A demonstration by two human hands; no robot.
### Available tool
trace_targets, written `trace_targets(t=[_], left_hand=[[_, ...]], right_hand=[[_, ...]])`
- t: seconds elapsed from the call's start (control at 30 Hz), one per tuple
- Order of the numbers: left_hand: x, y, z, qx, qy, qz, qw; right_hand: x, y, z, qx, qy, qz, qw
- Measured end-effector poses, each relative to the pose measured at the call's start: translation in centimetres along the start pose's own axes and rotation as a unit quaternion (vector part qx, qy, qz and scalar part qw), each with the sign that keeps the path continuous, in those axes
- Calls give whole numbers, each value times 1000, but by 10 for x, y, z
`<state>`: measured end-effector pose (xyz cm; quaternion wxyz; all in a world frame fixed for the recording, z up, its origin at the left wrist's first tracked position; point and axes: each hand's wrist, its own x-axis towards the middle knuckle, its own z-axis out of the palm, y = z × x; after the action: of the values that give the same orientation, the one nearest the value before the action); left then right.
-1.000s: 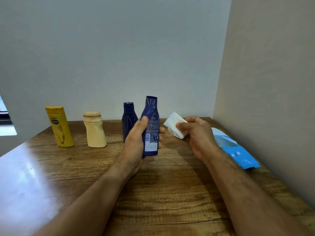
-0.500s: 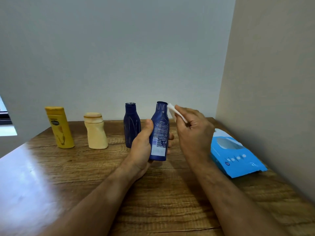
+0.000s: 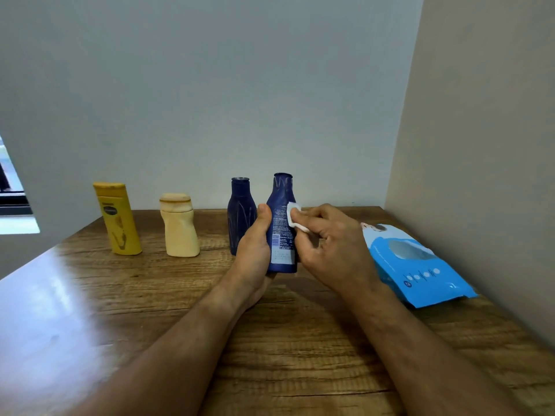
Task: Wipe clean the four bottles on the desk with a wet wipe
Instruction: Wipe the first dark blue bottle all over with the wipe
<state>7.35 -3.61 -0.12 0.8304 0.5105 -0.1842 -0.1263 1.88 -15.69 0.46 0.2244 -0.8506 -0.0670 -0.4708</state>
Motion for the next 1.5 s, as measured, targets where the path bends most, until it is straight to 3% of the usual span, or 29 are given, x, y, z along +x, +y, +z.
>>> trace_targets(t=[0.2,0.33,0.67,0.93,1.03,1.23,1.5], left_hand=[[-1,-2,-1,18,-29,-10,999],[1,-3,4,15,-33,-8,999],[22,-9,32,-34,-7,-27,999],[24,-15,21,-34,-52,-24,998],[26,-14,18,-18,-47,-10,999],[26,-10,12,-18,-12,-10,1000],[14,-18,16,40,-55,-45,997]], right_hand=[[9,-2,7,12,31,50,998],[14,-1,3,29,76,35,996],[6,9,-2,-2,34,56,998],[18,12,2,13,108,42,993],[16,13,1,11,84,45,995],[5,14,0,-15,-51,41,998],[14,7,-1,3,81,81,993]])
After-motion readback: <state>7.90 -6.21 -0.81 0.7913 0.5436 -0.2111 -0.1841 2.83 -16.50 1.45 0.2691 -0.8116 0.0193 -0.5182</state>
